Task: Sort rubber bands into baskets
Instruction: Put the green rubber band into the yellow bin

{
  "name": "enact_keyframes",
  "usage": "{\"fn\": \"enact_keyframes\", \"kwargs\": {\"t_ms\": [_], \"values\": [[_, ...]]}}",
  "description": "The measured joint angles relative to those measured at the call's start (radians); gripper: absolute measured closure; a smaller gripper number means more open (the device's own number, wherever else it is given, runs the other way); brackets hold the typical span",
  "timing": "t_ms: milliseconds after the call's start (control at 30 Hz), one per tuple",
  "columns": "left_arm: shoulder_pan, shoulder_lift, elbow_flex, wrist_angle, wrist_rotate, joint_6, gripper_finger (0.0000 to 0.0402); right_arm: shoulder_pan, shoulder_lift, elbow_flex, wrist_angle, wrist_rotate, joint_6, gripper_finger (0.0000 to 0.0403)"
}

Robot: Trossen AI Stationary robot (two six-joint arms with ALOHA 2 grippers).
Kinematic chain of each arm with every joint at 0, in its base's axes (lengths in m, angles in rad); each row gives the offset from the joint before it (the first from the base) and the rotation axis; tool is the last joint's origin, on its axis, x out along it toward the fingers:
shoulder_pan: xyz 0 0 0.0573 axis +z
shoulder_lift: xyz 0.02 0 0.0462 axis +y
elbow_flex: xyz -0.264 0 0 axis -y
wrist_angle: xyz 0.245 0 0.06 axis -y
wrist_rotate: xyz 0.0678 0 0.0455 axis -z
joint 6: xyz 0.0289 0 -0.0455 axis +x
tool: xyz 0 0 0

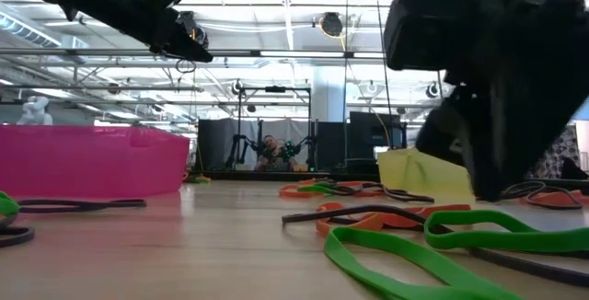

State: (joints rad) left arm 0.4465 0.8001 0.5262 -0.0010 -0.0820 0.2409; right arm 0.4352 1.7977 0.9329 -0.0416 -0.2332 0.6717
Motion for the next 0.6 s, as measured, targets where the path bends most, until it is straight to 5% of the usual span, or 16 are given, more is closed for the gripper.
{"fn": "enact_keyframes", "kwargs": {"t_ms": [333,600], "values": [[-0.001,0.0,0.0,0.011,0.0,0.0,0.0253,0.053,0.013,0.001,0.019,0.128,-0.131,0.0246],[-0.002,0.0,-0.001,0.018,0.0,-0.001,0.0253,0.057,0.074,0.001,0.092,0.101,-0.13,0.0246]]}}
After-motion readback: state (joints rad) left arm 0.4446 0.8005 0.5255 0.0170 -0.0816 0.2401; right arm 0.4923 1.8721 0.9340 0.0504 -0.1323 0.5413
